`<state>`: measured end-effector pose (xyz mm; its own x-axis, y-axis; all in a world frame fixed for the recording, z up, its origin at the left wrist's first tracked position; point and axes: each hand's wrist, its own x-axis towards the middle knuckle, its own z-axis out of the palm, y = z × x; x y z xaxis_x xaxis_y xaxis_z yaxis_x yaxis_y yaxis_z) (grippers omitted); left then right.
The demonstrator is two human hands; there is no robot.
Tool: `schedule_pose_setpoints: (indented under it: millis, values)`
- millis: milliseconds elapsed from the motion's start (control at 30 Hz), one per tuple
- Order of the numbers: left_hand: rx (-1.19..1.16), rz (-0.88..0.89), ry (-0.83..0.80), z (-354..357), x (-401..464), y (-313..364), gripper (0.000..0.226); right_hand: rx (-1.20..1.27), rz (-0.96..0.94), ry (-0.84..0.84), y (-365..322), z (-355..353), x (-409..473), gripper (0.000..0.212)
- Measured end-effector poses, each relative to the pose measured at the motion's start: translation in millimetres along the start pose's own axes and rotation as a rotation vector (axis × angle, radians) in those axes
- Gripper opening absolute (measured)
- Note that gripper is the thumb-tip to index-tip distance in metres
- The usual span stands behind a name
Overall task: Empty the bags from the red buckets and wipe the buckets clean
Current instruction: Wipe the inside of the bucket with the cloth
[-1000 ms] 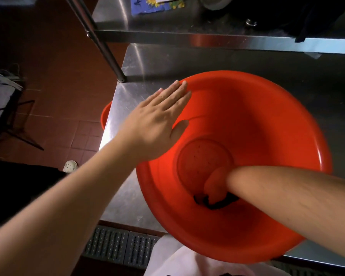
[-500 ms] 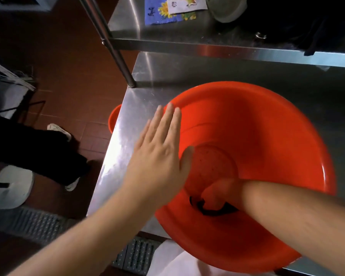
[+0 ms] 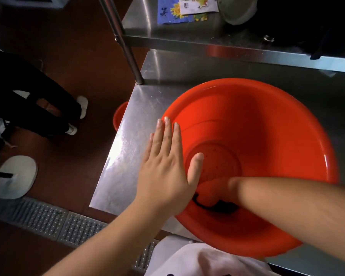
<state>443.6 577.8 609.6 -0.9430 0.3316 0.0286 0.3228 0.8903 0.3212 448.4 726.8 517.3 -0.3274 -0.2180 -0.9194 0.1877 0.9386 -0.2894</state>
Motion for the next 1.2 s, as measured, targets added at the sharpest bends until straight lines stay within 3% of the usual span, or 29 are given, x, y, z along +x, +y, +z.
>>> schedule_pose_setpoints:
  millis: [200, 333, 467, 567, 667, 767, 1000, 1200]
  values:
    - [0.070, 0.111, -0.058, -7.3, 32.7, -7.2, 0.080, 0.467, -0.101, 0.204, -26.7, 4.4, -46.9, 0.038]
    - [0.096, 0.138, -0.094, -10.2, 37.1, -9.7, 0.075, 0.395, -0.357, 0.335, -29.6, 12.1, -100.1, 0.036]
    - [0.098, 0.133, -0.111, -10.6, 36.4, -9.2, 0.074, 0.349, -0.435, 0.413, -17.8, 25.2, -135.3, 0.027]
    - [0.101, 0.135, -0.113, -9.1, 36.0, -9.5, 0.077, 0.198, -0.395, 0.339, -2.8, 23.8, -132.3, 0.028]
    - [0.106, 0.137, -0.111, -7.8, 35.9, -10.4, 0.077, -0.018, -0.188, 0.109, 5.1, 15.4, -99.9, 0.032]
    - [0.090, 0.133, -0.113, -6.0, 36.8, -11.1, 0.077, -0.116, -0.062, -0.012, 7.6, 10.1, -54.1, 0.037]
    - [0.090, 0.141, -0.029, 0.5, 34.2, -12.2, 0.074, -0.226, 0.029, -0.044, 2.2, 5.4, 21.6, 0.041]
    - [0.119, 0.154, 0.006, 5.8, 36.2, -14.2, 0.074, -0.061, 0.053, -0.020, -3.6, 0.9, 16.2, 0.041]
